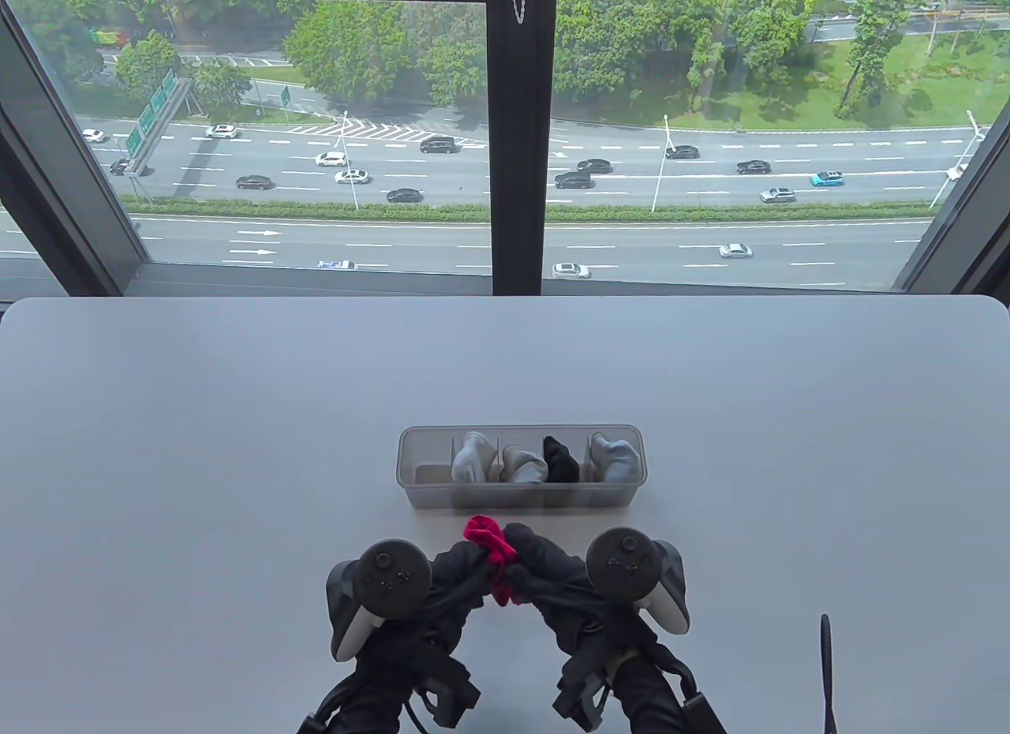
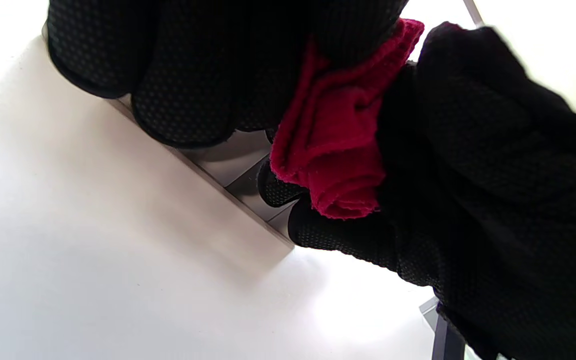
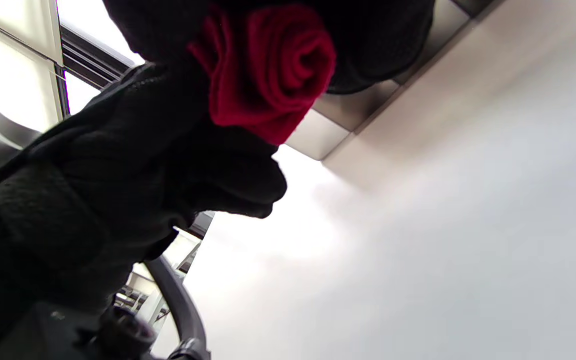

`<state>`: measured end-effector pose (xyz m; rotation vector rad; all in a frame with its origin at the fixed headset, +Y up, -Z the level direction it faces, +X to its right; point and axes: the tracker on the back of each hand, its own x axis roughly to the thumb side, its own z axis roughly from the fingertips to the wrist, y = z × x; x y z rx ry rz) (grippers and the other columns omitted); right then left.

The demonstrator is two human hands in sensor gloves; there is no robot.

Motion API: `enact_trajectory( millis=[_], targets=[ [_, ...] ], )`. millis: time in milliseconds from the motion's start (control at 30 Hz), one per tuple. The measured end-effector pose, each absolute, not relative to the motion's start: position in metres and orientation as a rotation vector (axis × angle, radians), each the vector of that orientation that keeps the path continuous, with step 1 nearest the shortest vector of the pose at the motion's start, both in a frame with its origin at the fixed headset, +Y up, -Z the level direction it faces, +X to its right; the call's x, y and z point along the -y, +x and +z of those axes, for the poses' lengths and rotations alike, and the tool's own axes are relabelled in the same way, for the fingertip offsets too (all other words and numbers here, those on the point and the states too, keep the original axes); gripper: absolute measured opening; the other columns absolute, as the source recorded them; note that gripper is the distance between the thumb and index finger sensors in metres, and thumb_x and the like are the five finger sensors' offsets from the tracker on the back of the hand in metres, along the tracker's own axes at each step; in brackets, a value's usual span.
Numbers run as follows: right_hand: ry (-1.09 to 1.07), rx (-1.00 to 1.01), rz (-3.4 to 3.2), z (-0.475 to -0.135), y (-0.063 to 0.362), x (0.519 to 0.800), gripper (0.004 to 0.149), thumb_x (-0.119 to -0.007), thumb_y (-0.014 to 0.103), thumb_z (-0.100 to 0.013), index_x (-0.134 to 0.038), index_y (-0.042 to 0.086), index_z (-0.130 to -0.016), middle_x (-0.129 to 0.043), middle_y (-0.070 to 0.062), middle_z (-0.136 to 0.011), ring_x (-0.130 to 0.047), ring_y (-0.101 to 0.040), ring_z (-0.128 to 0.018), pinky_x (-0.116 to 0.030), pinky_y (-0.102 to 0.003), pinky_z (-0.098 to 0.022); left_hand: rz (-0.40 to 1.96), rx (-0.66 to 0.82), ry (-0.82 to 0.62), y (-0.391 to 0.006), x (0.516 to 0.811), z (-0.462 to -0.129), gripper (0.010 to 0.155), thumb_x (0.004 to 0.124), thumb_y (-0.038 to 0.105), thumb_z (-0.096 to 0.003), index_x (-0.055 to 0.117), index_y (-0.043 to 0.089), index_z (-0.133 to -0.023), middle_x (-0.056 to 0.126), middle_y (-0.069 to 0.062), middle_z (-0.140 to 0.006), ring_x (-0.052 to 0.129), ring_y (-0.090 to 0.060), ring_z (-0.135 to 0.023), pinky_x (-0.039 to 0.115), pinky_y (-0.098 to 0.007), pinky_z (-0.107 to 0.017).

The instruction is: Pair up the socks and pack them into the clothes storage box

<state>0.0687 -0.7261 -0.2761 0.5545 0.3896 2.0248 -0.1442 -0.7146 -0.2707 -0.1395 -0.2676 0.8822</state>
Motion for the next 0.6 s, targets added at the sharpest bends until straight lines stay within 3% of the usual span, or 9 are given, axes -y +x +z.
enact_trajectory(
  millis=[67,133,233,367,500,600],
  targets=[
    [0.567,-0.349,2.133,-0.275,0.065,0.724,0.089,-0.076,0.049,-0.048,-0.036,0.005,-0.115,-0.052,-0.034,-0.114,-0.072,-0.045,-0.092,-0.068,-0.054,-0.069,0.969,0.283,-0.187,-0.146,0.718,-0.272,0.040,0.071,0.024,-0.0558,0.080,-0.006,-0.080,0.097,-0.024,-0.067,0.105,-0.035,-0.051,0.086,-0.057,-0.046],
    [0.582,-0.275,2.269,-0.274,0.064,0.721,0.088,-0.076,0.051,-0.047,-0.039,0.008,-0.114,-0.058,-0.028,-0.112,-0.076,-0.039,-0.091,-0.071,-0.050,-0.068,1.045,0.333,-0.261,-0.143,0.719,-0.273,0.039,0.072,0.024,-0.0559,0.081,-0.007,-0.078,0.098,-0.023,-0.064,0.106,-0.035,-0.049,0.087,-0.056,-0.045],
    [0.582,-0.250,2.324,-0.276,0.068,0.720,0.080,-0.079,0.047,-0.047,-0.046,0.012,-0.111,-0.067,-0.023,-0.106,-0.082,-0.033,-0.086,-0.075,-0.046,-0.066,0.998,0.350,-0.290,-0.138,0.721,-0.274,0.039,0.071,0.024,-0.0563,0.080,-0.006,-0.078,0.098,-0.023,-0.065,0.105,-0.035,-0.050,0.086,-0.057,-0.046],
    [0.499,-0.288,2.242,-0.281,0.076,0.725,0.058,-0.074,0.033,-0.059,-0.052,0.016,-0.110,-0.071,-0.022,-0.105,-0.086,-0.033,-0.082,-0.077,-0.045,-0.064,0.928,0.344,-0.291,-0.136,0.719,-0.274,0.040,0.069,0.024,-0.0567,0.078,-0.005,-0.083,0.094,-0.025,-0.072,0.100,-0.040,-0.057,0.081,-0.061,-0.051],
    [0.410,-0.299,2.123,-0.283,0.078,0.729,0.049,-0.063,0.035,-0.064,-0.052,0.018,-0.110,-0.070,-0.019,-0.106,-0.084,-0.031,-0.082,-0.075,-0.044,-0.065,0.804,0.239,-0.108,-0.137,0.711,-0.274,0.044,0.066,0.025,-0.0561,0.078,-0.004,-0.086,0.095,-0.025,-0.072,0.100,-0.040,-0.057,0.080,-0.061,-0.051],
    [0.443,-0.298,2.077,-0.282,0.078,0.726,0.048,-0.062,0.033,-0.064,-0.052,0.021,-0.110,-0.068,-0.019,-0.107,-0.081,-0.031,-0.085,-0.073,-0.045,-0.067,0.788,0.181,-0.070,-0.146,0.713,-0.280,0.043,0.063,0.026,-0.0573,0.078,-0.001,-0.087,0.094,-0.025,-0.073,0.100,-0.041,-0.058,0.080,-0.061,-0.051]
  ],
)
